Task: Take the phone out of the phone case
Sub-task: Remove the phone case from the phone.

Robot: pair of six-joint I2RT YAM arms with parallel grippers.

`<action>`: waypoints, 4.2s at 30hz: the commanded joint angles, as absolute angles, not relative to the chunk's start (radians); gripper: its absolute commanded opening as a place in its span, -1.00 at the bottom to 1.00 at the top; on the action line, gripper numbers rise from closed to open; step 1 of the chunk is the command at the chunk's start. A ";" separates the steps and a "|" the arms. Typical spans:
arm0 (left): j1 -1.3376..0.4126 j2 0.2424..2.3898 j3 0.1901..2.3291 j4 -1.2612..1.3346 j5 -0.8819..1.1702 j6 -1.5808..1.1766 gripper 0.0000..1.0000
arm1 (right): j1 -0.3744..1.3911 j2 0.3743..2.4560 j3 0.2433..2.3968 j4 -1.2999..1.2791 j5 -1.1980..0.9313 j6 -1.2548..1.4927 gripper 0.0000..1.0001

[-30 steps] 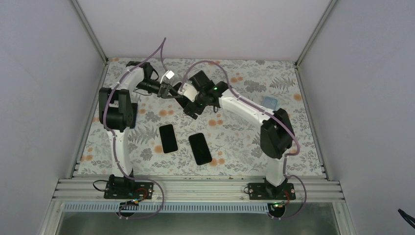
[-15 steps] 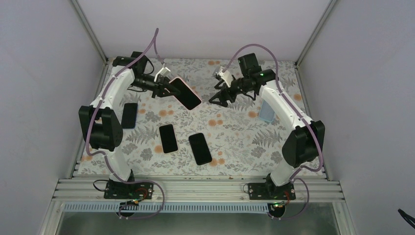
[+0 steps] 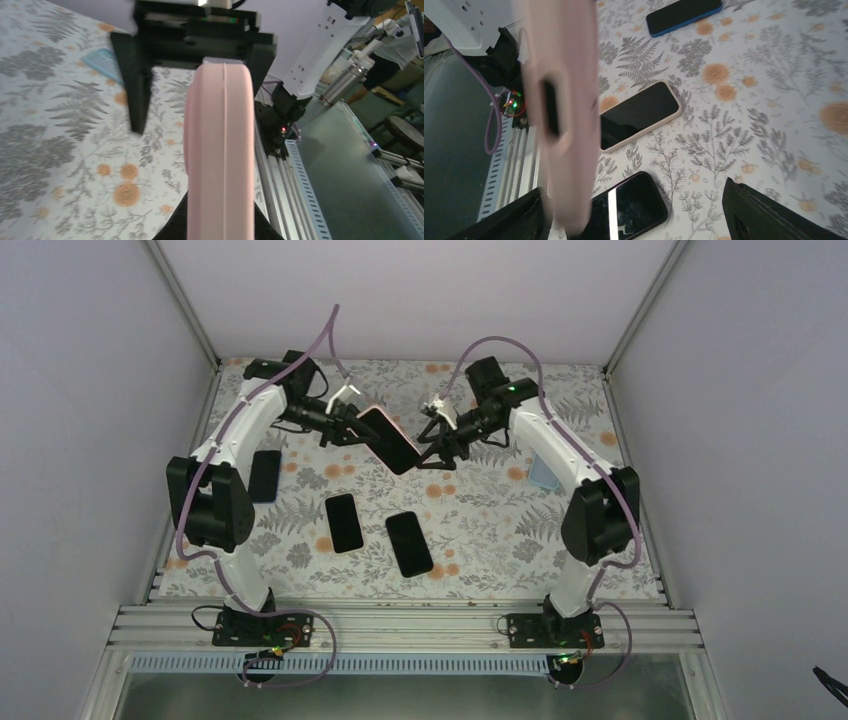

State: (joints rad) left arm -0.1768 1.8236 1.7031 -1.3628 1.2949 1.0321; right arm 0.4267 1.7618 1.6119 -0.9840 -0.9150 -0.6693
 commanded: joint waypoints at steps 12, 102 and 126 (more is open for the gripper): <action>-0.304 1.779 1.759 -1.358 1.130 0.998 -0.95 | 0.491 1.889 1.700 -1.287 -0.872 -0.961 0.75; -0.394 1.726 1.734 -1.358 1.019 1.027 -0.95 | 0.476 1.693 1.465 -1.012 -0.816 -0.747 0.59; -0.393 1.711 1.694 -1.358 1.011 1.041 -0.95 | 0.451 1.728 1.499 -1.000 -0.822 -0.756 0.55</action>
State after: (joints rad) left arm -0.3946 1.7443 1.6978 -1.3411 0.9432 1.0134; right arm 0.4614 1.7092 1.4708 -1.0145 -0.8070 -0.7544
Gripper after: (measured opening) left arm 0.107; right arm 0.779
